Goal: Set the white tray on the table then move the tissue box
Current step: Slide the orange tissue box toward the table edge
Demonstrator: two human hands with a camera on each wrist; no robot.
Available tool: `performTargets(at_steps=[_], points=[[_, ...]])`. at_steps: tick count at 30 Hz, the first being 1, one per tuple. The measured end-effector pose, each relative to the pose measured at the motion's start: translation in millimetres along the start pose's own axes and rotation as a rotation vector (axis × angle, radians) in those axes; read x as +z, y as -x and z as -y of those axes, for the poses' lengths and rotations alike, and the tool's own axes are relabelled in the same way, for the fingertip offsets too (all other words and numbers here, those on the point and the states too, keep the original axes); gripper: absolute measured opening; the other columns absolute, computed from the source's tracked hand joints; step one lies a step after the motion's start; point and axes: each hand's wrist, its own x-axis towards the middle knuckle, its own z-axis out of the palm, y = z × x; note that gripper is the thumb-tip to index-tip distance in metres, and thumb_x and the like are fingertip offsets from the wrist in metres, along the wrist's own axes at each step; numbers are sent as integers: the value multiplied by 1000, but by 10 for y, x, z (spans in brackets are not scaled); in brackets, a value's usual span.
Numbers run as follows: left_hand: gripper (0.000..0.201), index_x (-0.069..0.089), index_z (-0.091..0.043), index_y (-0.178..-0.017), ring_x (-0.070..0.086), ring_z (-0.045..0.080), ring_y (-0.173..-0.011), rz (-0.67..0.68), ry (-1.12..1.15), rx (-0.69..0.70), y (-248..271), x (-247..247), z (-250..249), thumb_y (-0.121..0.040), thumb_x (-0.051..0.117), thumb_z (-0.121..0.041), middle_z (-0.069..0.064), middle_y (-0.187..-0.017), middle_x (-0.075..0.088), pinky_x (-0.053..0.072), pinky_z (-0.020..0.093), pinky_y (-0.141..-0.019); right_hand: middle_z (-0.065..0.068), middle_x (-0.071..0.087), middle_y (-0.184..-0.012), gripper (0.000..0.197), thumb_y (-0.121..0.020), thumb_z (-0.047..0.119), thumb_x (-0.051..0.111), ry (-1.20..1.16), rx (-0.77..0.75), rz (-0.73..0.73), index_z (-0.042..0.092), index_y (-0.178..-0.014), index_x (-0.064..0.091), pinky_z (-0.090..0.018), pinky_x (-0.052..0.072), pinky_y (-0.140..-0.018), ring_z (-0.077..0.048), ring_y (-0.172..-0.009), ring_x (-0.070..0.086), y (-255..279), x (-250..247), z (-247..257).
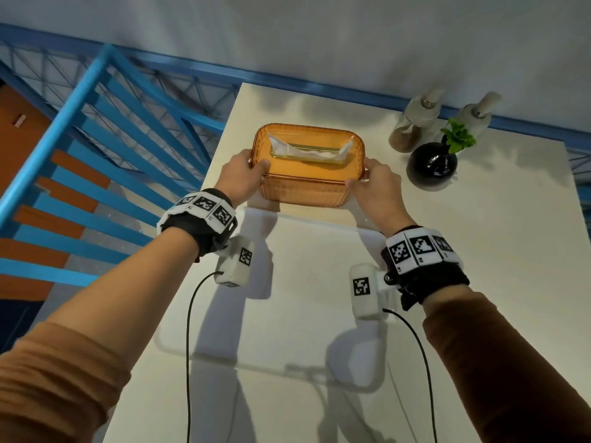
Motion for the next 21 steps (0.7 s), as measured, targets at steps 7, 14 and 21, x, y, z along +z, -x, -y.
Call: performTargets(at_steps=[7,14,21], points=[[50,52,-11,-130,63,33,-112,-48,4,-19,-378,-254,-119,-88,50,-38,16,-124,64,51,49,-101,-14,66,-114,25,-90,10,55,-31,-13,8,4,-113,62,-18,35,-74,-20,-94,54,-365,176,275],[43,56,-5,-125,67,34,-106,-72,24,-3,-805,-356,-260,-91,52,-31,20,-119,66,54,48,-97,-16,66,-111,21,-91,13,55,-13,9,-2,2,-106,65,-22,37,-76,-26,-100,57,-788,241,434],[41,60,-6,-120,69,33,-102,-98,0,-3,-1137,-451,-374,-90,54,-32,20,-114,69,55,47,-95,-16,62,-115,22,-92,13,54,-15,31,7,1,-109,62,-21,37,-66,-19,-86,51,-1161,328,533]])
